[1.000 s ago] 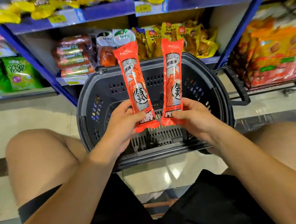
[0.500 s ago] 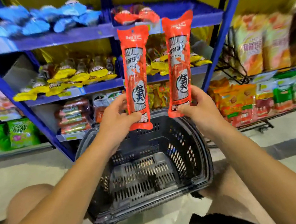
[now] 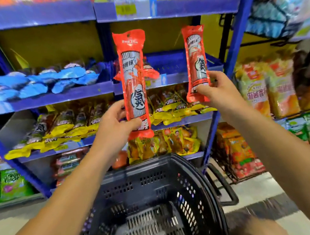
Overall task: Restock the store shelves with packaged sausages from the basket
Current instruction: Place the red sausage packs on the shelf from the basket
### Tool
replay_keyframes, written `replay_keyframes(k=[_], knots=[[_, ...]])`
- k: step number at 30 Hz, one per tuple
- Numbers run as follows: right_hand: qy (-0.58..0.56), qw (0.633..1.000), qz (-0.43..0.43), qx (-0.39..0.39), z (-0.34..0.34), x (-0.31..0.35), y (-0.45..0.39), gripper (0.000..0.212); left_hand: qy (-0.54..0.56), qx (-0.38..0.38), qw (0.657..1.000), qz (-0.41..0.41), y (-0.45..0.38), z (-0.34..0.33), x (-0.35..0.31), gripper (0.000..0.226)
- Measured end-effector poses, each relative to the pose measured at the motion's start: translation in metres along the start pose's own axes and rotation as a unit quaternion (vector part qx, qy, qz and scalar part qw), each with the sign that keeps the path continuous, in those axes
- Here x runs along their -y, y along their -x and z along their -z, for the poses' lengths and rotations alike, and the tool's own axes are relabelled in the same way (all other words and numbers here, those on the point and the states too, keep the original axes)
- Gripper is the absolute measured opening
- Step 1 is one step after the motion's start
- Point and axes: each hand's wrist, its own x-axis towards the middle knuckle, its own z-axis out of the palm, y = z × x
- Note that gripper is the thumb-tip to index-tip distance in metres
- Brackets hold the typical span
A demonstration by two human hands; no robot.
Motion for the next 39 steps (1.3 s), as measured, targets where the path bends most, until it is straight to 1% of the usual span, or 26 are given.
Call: replay_keyframes(k=[2, 5, 6, 8, 10, 15, 18, 21, 24, 32, 36, 39], knots=[[0.04, 0.999, -0.003, -0.002, -0.002, 0.006, -0.02, 0.051, 0.005, 0.001, 1.0, 0.001, -0.009, 0.002, -0.003, 0.048], [0.114, 0.993, 0.021, 0.011, -0.013, 0.012, -0.047, 0.057, 0.003, -0.009, 1.0, 0.002, -0.021, 0.006, -0.006, 0.046], [0.142, 0.989, 0.029, 0.021, -0.017, 0.014, -0.056, 0.057, 0.007, -0.013, 1.0, 0.006, -0.025, 0.008, -0.007, 0.046], [0.192, 0.98, 0.038, 0.042, -0.027, 0.018, -0.072, 0.048, 0.016, -0.02, 1.0, 0.014, -0.03, 0.014, -0.007, 0.045], [0.237, 0.969, 0.045, 0.047, -0.036, 0.022, -0.085, 0.043, 0.019, -0.022, 0.999, 0.021, -0.035, 0.02, -0.008, 0.045], [0.344, 0.935, 0.081, 0.023, -0.045, 0.024, -0.105, 0.047, 0.017, -0.01, 0.999, 0.037, -0.043, 0.032, -0.009, 0.046], [0.388, 0.92, 0.063, 0.011, -0.05, 0.024, -0.109, 0.048, 0.007, -0.005, 0.999, 0.038, -0.043, 0.036, -0.009, 0.046], [0.386, 0.921, 0.046, -0.005, -0.056, 0.026, -0.107, 0.05, 0.002, 0.001, 0.999, 0.036, -0.04, 0.038, -0.011, 0.043], [0.369, 0.927, 0.07, 0.017, -0.06, 0.028, -0.107, 0.048, 0.004, 0.006, 0.999, 0.04, -0.039, 0.038, -0.012, 0.041], [0.355, 0.929, 0.094, 0.033, -0.055, 0.03, -0.109, 0.04, -0.007, 0.015, 0.999, 0.043, -0.035, 0.033, -0.014, 0.043], [0.364, 0.927, 0.087, 0.038, -0.056, 0.031, -0.107, 0.041, -0.004, 0.012, 0.999, 0.049, -0.032, 0.031, -0.015, 0.041], [0.347, 0.933, 0.092, 0.035, -0.053, 0.031, -0.098, 0.045, -0.005, 0.011, 0.998, 0.057, -0.029, 0.028, -0.016, 0.038]])
